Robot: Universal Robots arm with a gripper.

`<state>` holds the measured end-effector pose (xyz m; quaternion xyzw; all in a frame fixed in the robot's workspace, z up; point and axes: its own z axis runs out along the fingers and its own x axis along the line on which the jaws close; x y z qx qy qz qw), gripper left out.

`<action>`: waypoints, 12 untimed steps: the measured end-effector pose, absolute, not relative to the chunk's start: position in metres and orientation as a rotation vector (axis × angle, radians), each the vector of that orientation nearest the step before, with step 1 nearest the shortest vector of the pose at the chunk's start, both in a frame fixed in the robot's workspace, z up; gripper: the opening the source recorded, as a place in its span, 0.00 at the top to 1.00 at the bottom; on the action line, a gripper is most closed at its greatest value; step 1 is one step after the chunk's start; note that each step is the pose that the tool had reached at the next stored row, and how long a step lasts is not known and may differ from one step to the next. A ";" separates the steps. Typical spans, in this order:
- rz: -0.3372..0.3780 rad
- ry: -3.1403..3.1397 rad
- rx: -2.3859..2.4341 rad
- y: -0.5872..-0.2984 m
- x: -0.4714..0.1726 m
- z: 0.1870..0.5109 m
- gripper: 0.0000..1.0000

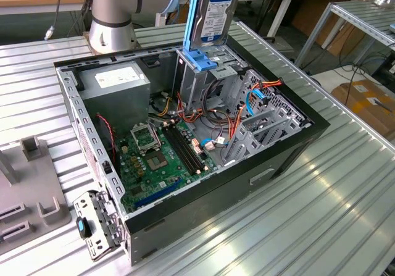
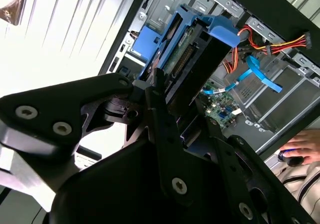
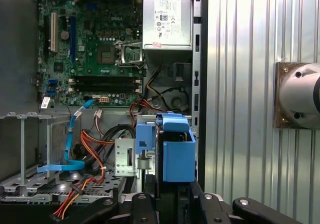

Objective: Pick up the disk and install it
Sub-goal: 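Pick up the disk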

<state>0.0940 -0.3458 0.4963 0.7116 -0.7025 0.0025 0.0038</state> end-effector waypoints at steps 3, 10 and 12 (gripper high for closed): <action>0.008 -2.202 2.230 -0.346 0.094 0.496 0.65; 0.008 -2.202 2.230 -0.349 0.094 0.496 0.65; 0.008 -2.202 2.230 -0.350 0.094 0.496 0.65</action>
